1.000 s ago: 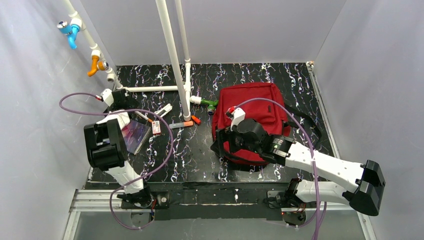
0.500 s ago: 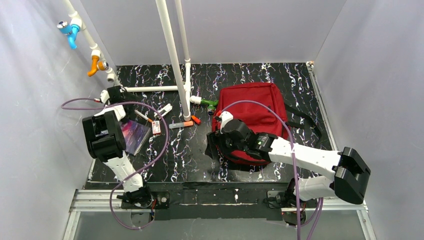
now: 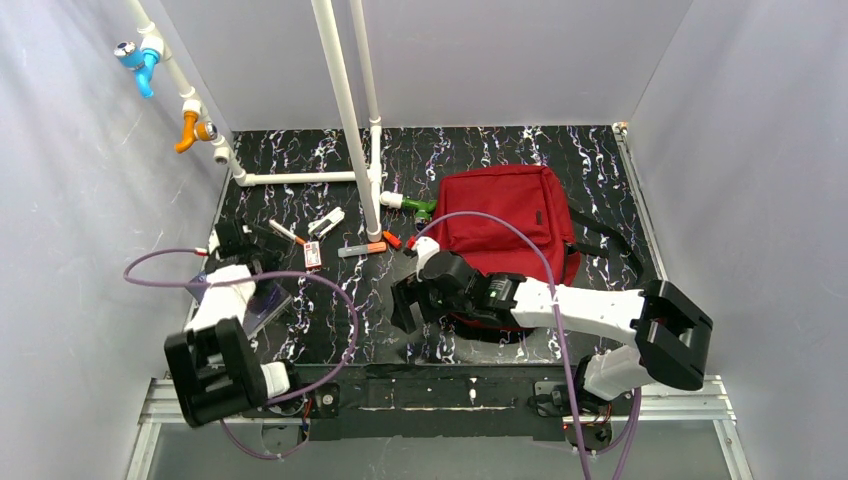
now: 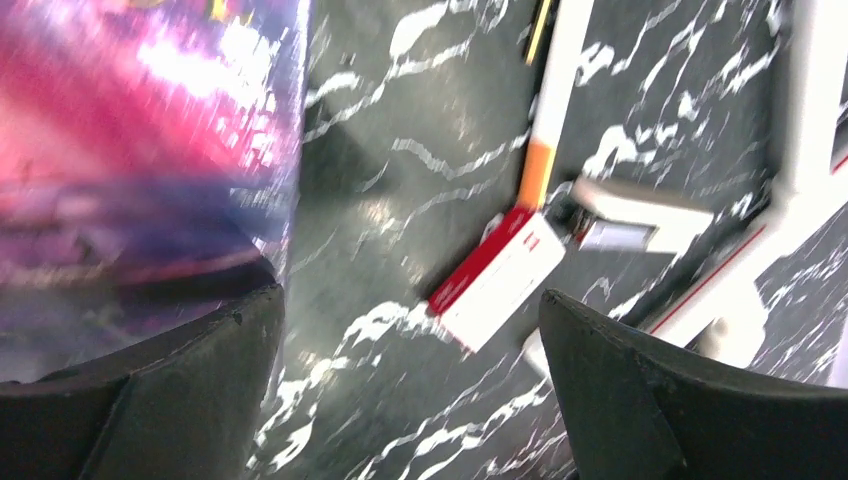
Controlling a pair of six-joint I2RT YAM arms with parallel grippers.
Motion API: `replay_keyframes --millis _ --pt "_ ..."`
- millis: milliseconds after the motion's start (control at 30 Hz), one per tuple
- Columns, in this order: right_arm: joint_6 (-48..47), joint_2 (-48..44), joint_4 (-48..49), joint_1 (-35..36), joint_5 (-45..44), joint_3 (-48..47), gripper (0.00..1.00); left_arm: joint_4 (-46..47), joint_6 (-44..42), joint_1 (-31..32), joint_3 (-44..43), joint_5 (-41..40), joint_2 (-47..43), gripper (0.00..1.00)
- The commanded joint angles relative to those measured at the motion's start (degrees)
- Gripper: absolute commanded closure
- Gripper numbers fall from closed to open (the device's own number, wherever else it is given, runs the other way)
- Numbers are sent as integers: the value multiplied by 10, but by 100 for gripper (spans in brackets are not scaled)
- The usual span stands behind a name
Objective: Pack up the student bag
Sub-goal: Adjust the book at the center of the board.
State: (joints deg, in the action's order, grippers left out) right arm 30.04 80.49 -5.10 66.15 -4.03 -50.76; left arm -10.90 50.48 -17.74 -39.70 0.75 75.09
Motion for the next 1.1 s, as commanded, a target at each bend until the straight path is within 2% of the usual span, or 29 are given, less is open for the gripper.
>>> replay_keyframes --millis 0,67,167,233,400,500,600,700,900,1000,1067 --pt "8 29 42 18 5 -35 2 -84 -87 -2 18 -30 -112 2" --pt "8 42 46 27 7 -40 2 -128 -122 -3 -2 -130 -138 2" --pt "9 66 46 32 24 -50 2 -152 -128 -3 -16 -267 -152 2" --pt "7 75 43 35 33 -63 2 -162 -101 -28 -19 -310 -138 2" --pt "-6 61 29 38 19 -69 2 -151 -76 -127 -10 -281 -84 2" --pt "-9 50 23 38 12 -65 2 -109 -71 -156 26 -257 -105 2" --pt "-6 45 28 38 14 -57 2 -54 -66 -158 81 -233 -149 2" --pt "0 42 41 38 14 -48 2 -39 -37 -165 119 -226 -178 2" --pt "2 60 65 38 20 -54 2 -26 -11 -174 138 -206 -165 2" --pt "-6 75 67 38 23 -67 2 -15 -9 -174 143 -145 -142 2" --pt "-13 84 69 38 20 -77 2 -18 5 -174 148 -104 -123 11"
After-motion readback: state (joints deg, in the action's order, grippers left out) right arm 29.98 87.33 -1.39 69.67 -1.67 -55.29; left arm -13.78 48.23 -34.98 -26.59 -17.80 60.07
